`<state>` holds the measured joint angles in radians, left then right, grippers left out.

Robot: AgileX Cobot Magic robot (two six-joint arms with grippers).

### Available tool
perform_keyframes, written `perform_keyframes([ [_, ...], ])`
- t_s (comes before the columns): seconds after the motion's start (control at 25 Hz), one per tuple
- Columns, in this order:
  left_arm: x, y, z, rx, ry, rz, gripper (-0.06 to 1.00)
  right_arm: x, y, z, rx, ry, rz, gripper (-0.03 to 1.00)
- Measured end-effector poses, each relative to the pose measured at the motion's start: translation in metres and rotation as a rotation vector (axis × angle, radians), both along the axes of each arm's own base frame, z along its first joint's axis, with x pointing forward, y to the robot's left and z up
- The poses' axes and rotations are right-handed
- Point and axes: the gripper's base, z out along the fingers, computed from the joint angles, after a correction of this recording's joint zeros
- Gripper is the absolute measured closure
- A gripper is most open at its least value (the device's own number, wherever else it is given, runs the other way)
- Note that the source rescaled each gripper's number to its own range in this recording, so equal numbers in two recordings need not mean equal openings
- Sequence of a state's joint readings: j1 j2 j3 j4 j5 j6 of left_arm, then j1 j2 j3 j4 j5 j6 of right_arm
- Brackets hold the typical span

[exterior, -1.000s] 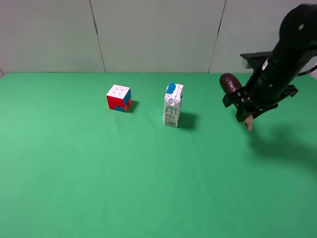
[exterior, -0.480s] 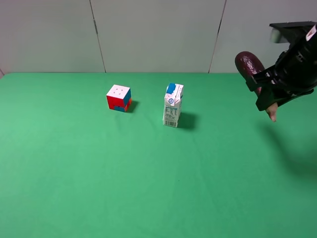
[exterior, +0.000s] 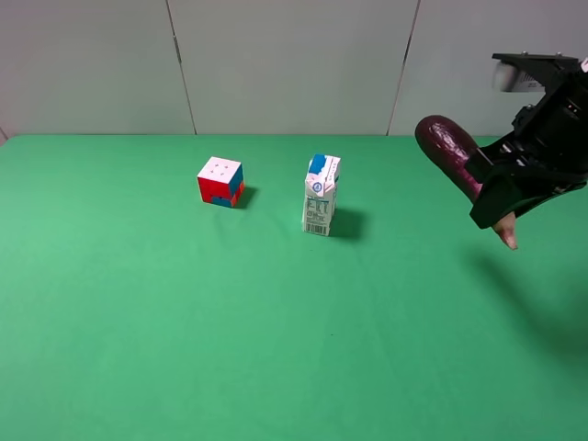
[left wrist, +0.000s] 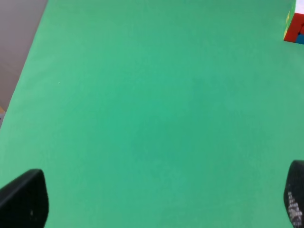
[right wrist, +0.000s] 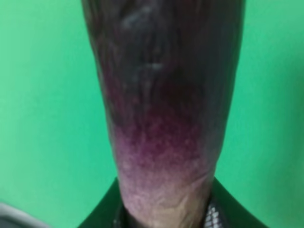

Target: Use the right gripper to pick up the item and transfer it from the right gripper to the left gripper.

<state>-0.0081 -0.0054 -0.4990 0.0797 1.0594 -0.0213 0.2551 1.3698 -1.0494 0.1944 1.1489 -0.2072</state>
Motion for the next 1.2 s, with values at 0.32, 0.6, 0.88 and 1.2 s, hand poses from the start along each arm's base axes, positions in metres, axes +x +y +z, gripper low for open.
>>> perform_keyframes([
  [0.32, 0.000, 0.000, 0.000, 0.000, 0.000, 0.000, -0.03, -0.007, 0.015, 0.000, -0.030, -0.007, 0.158, 0.97],
  [0.6, 0.002, -0.003, 0.000, -0.022, 0.011, -0.019, -0.03, -0.028, 0.054, -0.002, -0.174, -0.069, 0.461, 0.97],
  [0.88, 0.026, -0.010, -0.001, -0.002, 0.187, -0.137, -0.03, -0.047, 0.080, -0.002, -0.232, -0.114, 0.657, 0.97],
  [1.2, 0.054, -0.023, 0.022, 0.070, 0.300, -0.411, -0.03, -0.058, 0.091, -0.001, -0.236, -0.134, 0.748, 0.97],
])
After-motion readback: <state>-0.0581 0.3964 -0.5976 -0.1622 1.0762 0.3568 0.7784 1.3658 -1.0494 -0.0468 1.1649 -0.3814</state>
